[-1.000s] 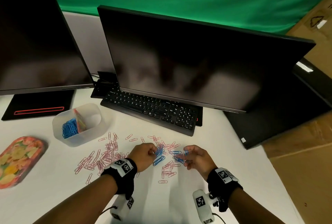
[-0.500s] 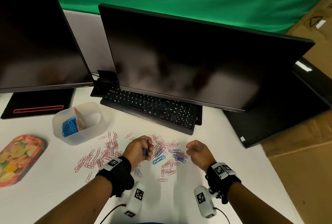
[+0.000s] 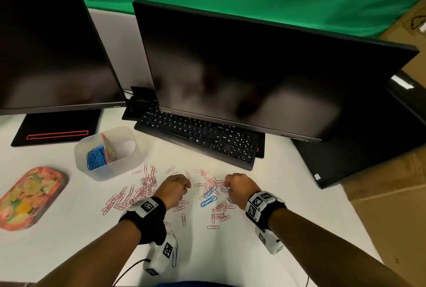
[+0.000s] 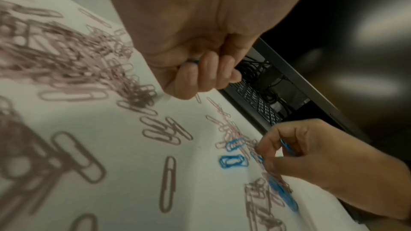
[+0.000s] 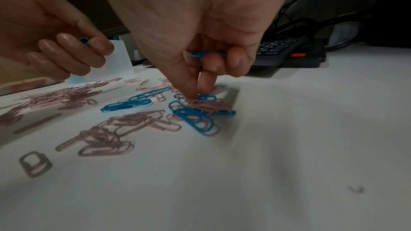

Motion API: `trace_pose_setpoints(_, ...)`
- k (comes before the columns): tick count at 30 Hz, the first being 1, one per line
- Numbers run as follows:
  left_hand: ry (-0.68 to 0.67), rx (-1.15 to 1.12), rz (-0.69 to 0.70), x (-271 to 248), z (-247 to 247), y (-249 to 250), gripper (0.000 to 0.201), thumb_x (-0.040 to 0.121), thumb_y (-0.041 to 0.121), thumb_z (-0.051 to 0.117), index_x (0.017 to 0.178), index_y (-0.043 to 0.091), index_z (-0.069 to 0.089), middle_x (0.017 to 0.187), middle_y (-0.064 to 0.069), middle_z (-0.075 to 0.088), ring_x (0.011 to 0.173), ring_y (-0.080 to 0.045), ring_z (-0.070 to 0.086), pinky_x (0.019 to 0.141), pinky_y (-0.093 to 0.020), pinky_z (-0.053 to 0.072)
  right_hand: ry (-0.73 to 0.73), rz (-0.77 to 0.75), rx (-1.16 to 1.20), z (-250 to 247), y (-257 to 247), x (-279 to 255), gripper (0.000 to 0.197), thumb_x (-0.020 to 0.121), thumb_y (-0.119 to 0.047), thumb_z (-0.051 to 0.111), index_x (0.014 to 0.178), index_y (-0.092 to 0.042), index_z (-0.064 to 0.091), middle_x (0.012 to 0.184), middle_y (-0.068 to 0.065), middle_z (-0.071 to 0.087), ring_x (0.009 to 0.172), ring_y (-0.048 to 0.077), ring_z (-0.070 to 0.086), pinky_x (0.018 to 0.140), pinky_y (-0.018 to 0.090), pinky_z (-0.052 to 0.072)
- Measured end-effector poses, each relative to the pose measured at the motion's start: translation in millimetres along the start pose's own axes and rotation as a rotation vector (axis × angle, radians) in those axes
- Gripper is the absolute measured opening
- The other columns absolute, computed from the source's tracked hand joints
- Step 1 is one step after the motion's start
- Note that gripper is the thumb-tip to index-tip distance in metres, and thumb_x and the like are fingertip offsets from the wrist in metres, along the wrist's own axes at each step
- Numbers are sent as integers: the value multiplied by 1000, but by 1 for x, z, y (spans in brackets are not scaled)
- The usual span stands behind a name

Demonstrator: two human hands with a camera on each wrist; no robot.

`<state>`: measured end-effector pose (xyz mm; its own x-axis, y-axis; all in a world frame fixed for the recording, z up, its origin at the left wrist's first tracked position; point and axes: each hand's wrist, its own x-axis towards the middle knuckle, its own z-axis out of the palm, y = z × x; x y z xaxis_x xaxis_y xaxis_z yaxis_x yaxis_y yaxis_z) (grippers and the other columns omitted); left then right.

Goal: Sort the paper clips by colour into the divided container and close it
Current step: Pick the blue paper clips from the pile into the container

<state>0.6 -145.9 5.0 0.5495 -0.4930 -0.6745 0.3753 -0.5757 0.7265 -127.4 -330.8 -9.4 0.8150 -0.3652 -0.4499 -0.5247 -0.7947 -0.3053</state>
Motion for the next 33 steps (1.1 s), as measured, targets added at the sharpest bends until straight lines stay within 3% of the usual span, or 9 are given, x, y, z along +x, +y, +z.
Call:
trace_pose_setpoints(6, 24, -69, -22, -12, -49, -7, 27, 95, 20, 44, 73, 10, 53, 55, -1, 38, 41, -14, 30, 47, -22, 21, -25, 23, -12, 3, 2, 4, 35, 82, -3, 56, 113, -18, 59, 116, 6, 60, 105, 25, 59, 88, 30, 49)
trace_pose_setpoints(10, -50, -272, -112, -20, -69, -17, 32, 98, 31, 42, 84, 8, 59, 63, -8, 50, 51, -20, 42, 53, -28, 33, -29, 26, -13, 2, 5, 4, 31, 81, -6, 53, 108, -18, 60, 115, 6, 60, 106, 25, 58, 87, 30, 47)
trace_pose_setpoints(12, -84, -330, -130, -24, -74, -21, 32, 97, 34, 45, 80, 11, 60, 66, -8, 49, 54, -19, 42, 54, -28, 34, 0, 15, 10, -1, 3, 4, 26, 82, -10, 51, 104, -18, 62, 112, 5, 61, 104, 25, 58, 86, 30, 48)
trace_pose_setpoints(14, -109, -81, -71, -31, -72, -26, 28, 93, 34, 52, 72, 16, 59, 65, -3, 44, 51, -14, 38, 52, -25, 30, 56, -15, 54, -5, 0, 5, 17, 83, -16, 51, 96, -17, 63, 105, 5, 64, 99, 24, 60, 82, 29, 49)
trace_pose_setpoints(17, -183, 794, 149, -49, -52, -39, 25, 83, 46, 63, 72, 23, 61, 70, 8, 59, 64, -9, 55, 60, -25, 42, 128, -45, 108, -9, -10, 8, 12, 85, -20, 52, 90, -19, 63, 99, 3, 65, 94, 22, 61, 78, 26, 47)
trace_pose_setpoints(21, -233, 1262, 188, -71, -19, -61, 50, 78, 63, 56, 63, 16, 53, 74, 2, 64, 74, -18, 62, 66, -28, 47, 157, -92, 120, -9, -26, 7, 14, 84, -17, 51, 90, -16, 64, 98, 5, 64, 92, 22, 60, 78, 27, 47)
trace_pose_setpoints(26, -203, 1357, 171, -75, -1, -76, 31, 90, 38, 54, 103, 12, 63, 110, -8, 66, 102, -28, 61, 82, -33, 47, 127, -170, 165, -4, -46, 5, 12, 83, -15, 54, 89, -18, 63, 97, 3, 62, 90, 23, 60, 77, 29, 49)
trace_pose_setpoints(29, -177, 1367, 149, -75, -2, -79, 23, 92, 22, 49, 109, 10, 59, 112, -10, 63, 101, -29, 61, 81, -34, 47, 121, -212, 191, -4, -60, 8, 13, 83, -14, 55, 90, -17, 64, 99, 3, 62, 90, 22, 61, 80, 33, 52)
trace_pose_setpoints(33, -152, 1342, 153, -77, -9, -78, 22, 90, 16, 48, 106, 11, 61, 108, -9, 65, 97, -28, 62, 78, -35, 48, 130, -265, 206, -5, -88, 14, 10, 83, -13, 57, 89, -14, 65, 97, 5, 64, 88, 22, 61, 77, 32, 51)
